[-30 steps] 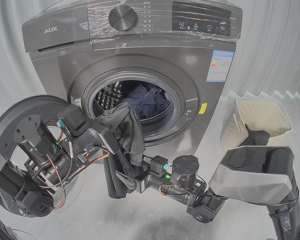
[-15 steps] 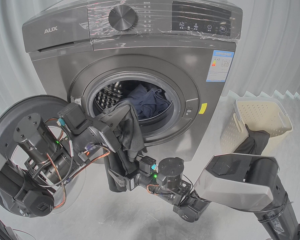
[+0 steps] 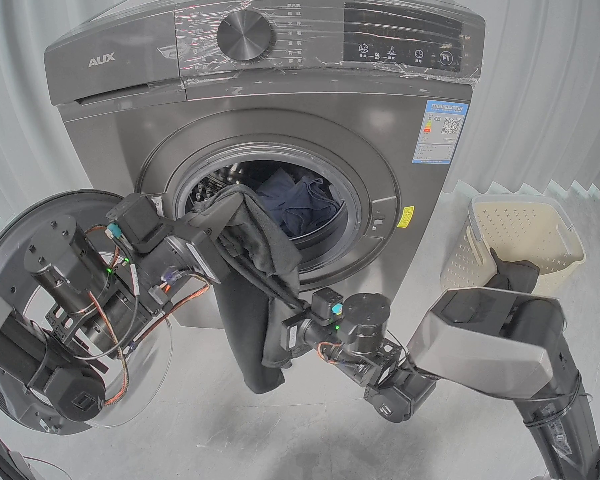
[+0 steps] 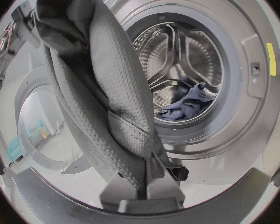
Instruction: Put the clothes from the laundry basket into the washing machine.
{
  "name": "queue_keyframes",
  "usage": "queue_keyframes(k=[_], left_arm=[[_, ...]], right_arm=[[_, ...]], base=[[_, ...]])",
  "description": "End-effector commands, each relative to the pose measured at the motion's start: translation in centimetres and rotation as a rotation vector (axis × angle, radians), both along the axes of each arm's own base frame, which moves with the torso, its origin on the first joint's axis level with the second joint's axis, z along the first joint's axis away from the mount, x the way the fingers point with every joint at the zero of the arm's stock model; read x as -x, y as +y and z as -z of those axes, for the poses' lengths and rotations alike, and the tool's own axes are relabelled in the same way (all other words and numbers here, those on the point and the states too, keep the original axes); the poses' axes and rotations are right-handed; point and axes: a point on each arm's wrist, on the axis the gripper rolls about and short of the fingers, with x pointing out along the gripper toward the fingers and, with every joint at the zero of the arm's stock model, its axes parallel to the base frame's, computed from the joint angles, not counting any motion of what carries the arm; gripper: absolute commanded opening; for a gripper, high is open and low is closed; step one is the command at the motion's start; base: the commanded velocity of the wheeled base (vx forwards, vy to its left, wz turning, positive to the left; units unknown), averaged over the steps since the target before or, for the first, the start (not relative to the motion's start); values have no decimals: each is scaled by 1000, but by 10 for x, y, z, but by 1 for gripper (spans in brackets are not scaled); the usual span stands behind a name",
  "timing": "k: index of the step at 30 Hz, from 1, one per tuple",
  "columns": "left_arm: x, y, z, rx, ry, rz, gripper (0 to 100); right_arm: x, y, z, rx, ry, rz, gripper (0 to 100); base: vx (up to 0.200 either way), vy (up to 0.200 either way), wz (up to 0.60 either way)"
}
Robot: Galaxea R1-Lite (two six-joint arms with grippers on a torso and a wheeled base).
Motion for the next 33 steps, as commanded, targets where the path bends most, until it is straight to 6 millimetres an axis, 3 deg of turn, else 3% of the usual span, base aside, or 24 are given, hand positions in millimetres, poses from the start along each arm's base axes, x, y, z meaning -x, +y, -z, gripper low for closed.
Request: queue_keyframes(k=[1, 6, 13, 21, 22, 30, 33], left_arm=[[-12, 13, 9, -18, 29, -60, 0], [-12, 16, 22, -45, 73, -68, 0], [-3, 17, 67, -201, 199, -62, 0], [4, 15, 79, -264, 224, -22, 0], [5, 16, 80, -268, 227, -15, 100], [14, 17, 86, -291, 256, 28, 100], [14, 16, 78, -278, 221, 50, 100]], right_arm=[[-8, -29, -34, -34, -27, 63, 0], [-9, -49, -58, -54, -52, 101, 0], [-2, -59, -98, -104, -111, 109, 0], [4, -59, -113, -130, -130, 119, 0], [4, -59, -113, -132, -130, 129, 0], [0, -60, -110, -128, -120, 144, 0], [-1, -60, -110, -128, -120, 148, 0]], base=[[0, 0, 0], [0, 0, 0], [0, 0, 0], [0, 0, 0], [0, 0, 0], [0, 0, 0], [0, 0, 0]])
